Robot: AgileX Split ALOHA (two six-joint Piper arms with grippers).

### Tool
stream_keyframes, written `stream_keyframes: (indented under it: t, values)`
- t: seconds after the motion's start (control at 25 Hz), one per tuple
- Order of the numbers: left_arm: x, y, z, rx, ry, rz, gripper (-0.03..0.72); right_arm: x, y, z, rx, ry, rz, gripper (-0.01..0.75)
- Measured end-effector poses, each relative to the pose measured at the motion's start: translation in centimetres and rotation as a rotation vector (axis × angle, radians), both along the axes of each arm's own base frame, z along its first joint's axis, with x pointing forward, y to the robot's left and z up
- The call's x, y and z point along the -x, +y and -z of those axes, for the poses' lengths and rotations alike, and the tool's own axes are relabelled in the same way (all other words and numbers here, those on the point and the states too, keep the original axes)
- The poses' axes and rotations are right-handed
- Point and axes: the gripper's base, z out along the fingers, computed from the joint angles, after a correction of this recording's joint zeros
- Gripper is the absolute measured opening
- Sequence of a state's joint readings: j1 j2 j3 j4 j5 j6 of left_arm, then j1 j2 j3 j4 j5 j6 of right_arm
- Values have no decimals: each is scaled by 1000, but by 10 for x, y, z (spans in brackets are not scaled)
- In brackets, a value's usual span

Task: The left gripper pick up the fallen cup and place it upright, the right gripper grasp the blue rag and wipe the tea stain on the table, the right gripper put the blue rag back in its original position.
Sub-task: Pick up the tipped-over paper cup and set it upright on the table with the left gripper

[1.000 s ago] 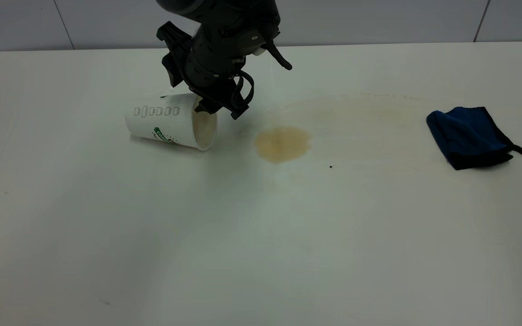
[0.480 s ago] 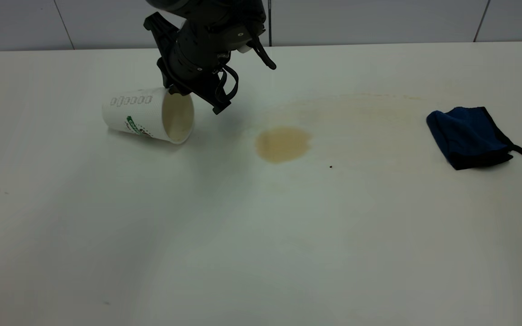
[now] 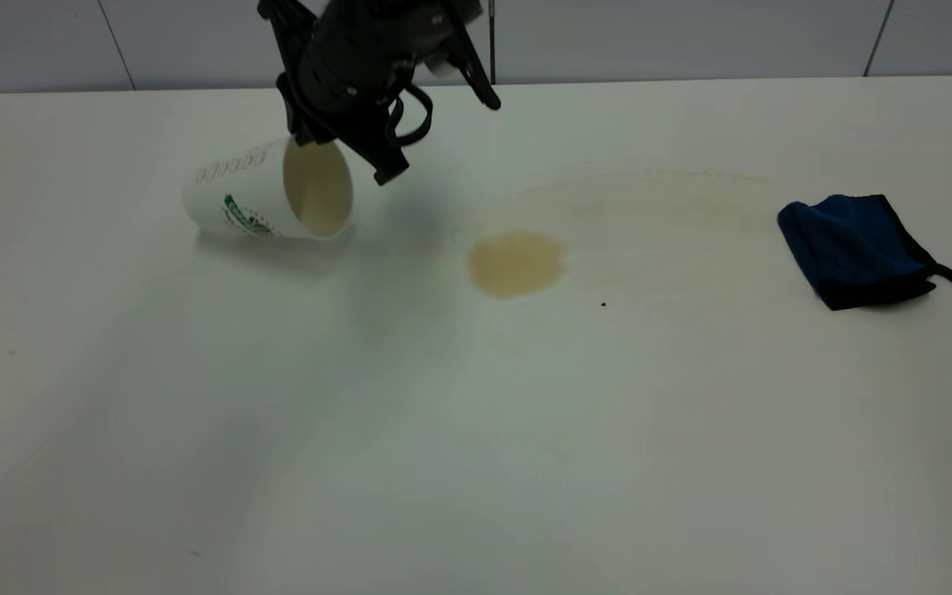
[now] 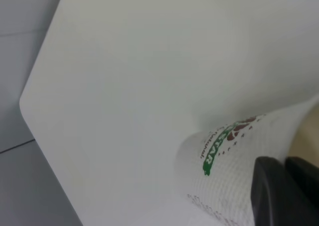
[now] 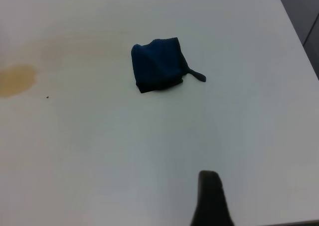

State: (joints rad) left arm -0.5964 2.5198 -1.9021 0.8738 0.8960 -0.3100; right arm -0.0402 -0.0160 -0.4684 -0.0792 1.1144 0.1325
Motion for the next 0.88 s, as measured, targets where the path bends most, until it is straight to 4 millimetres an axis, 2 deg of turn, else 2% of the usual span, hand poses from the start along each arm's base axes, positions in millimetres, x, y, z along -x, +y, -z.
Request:
stream_keyframes:
  t: [0.24, 0.4, 0.52, 0.88]
  values:
    - [4, 3, -69, 120, 2, 2, 19, 0, 0, 0, 0, 0, 0, 580]
    - [7, 14, -99, 262, 83, 7, 19, 0, 0, 0, 0, 0, 0, 580]
    - [4, 29, -106, 373, 165, 22, 19, 0, 0, 0, 0, 0, 0, 580]
    - [-22, 85, -107, 725, 273, 105, 19, 0, 0, 0, 0, 0, 0, 580]
